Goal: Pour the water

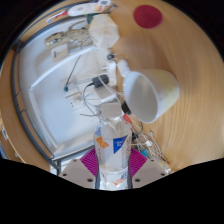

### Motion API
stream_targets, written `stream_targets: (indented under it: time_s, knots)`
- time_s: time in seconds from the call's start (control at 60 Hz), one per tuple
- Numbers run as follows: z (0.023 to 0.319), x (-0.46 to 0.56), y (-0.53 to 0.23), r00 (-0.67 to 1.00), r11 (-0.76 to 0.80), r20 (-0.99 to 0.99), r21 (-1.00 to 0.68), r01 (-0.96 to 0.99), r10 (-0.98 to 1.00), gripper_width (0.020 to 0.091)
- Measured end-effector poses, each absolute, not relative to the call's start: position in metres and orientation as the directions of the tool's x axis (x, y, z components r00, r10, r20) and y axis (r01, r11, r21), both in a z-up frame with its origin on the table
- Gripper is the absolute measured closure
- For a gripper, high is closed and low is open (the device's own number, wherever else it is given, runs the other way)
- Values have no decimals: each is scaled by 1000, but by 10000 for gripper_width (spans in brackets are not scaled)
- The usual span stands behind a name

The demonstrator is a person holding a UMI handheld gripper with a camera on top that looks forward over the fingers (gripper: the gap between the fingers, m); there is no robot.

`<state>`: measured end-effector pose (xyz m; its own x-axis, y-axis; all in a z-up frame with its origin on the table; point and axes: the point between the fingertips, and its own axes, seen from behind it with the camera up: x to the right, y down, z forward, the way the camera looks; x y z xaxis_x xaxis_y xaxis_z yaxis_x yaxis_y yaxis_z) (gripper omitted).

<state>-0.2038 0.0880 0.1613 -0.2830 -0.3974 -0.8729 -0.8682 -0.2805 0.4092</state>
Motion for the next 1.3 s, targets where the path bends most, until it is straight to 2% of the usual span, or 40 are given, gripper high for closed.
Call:
stream_targets:
  time_s: [0.1,0.25,0.367,0.517,0.567,0.583,0.65,0.833,0.933,1.133,1.167,1.3]
  knots:
    - [193,-189,91,-99,-338,-945,208,-918,-313,737]
    - [246,-133,94,362,-357,-924,-298,-885,-126,723]
    - [265,-96,91,674,-372,-736,-611,-699,-58,724]
    - [252,-29,92,958,-357,-284,-891,-280,-41,716]
    - [240,0,92,987,-337,-142,-928,-158,-70,716]
    - [236,9,92,991,-334,-104,-934,-126,-84,696]
    - [221,38,91,991,-337,-18,-940,-62,-132,693]
    - [157,86,94,974,-317,-71,-938,-138,-213,694]
    - [133,97,94,971,-335,-64,-932,-140,-229,694]
    - [102,105,98,973,-344,-23,-933,-104,-231,682]
    - [95,104,97,974,-352,-24,-930,-104,-226,664]
    - [98,104,95,972,-297,-43,-948,-113,-233,593]
